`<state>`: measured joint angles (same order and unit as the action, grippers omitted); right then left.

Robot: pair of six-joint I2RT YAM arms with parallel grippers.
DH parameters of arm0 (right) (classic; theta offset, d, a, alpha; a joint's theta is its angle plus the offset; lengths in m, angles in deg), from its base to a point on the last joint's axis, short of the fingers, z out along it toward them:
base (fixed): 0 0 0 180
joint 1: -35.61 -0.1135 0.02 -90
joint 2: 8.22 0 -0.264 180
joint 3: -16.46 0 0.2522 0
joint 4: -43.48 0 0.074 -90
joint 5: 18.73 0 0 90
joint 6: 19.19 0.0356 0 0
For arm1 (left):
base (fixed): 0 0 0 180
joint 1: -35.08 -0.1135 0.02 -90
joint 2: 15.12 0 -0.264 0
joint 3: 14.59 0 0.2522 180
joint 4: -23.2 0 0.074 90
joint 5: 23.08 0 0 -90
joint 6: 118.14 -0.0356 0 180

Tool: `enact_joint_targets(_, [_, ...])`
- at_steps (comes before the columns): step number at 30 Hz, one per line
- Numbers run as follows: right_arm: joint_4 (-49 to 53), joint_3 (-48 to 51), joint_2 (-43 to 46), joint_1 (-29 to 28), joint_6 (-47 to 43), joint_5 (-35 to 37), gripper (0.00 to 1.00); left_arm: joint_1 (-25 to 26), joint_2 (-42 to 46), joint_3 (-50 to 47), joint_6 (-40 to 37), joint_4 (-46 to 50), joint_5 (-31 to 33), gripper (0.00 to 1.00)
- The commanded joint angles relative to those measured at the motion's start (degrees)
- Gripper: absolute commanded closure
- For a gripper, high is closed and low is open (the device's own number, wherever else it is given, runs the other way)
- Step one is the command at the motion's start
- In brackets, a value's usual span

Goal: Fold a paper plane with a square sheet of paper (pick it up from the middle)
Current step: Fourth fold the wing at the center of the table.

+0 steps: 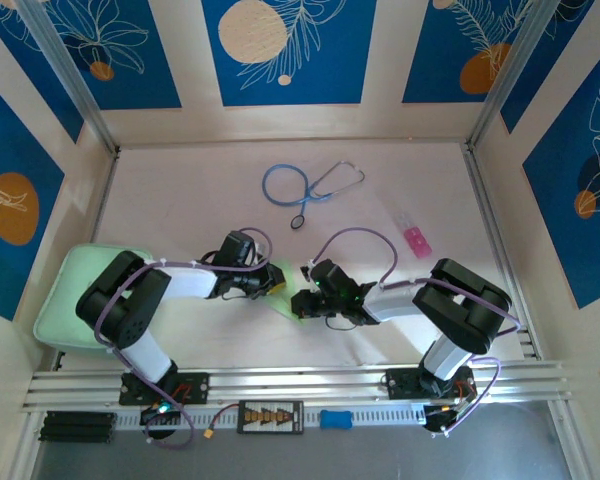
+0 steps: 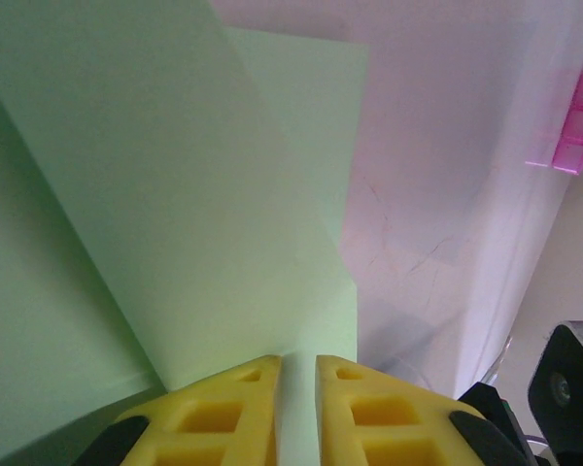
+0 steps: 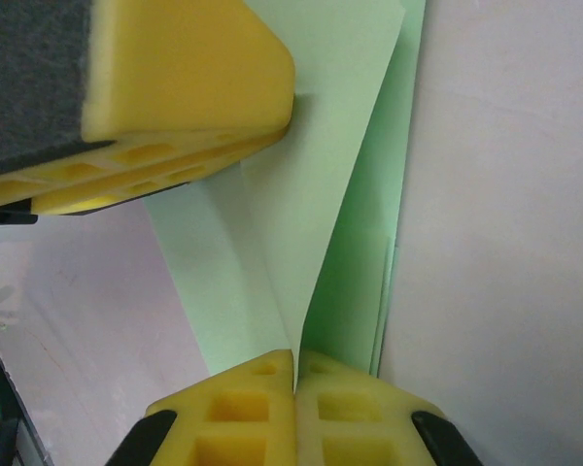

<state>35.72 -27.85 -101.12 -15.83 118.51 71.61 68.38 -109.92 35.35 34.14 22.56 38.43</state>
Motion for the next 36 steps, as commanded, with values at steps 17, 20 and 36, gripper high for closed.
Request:
enact_joint_targets(17, [7.71, 0.64, -1.71, 0.74, 0.7, -0.91, 0.94, 1.07, -1.54, 1.87, -1.38, -0.03, -0.55, 0.84])
enact_joint_targets(20, [7.72, 0.75, -1.75, 0.72, 0.7, -1.03, 0.94, 1.15, -1.79, 1.95, -1.49, 0.61, -0.17, 0.85])
enact_joint_targets(36, [8.28, 0.26, -1.93, 0.82, 0.72, -1.29, 0.94, 1.1, -2.44, 3.26, -3.4, 5.1, 1.33, 0.86])
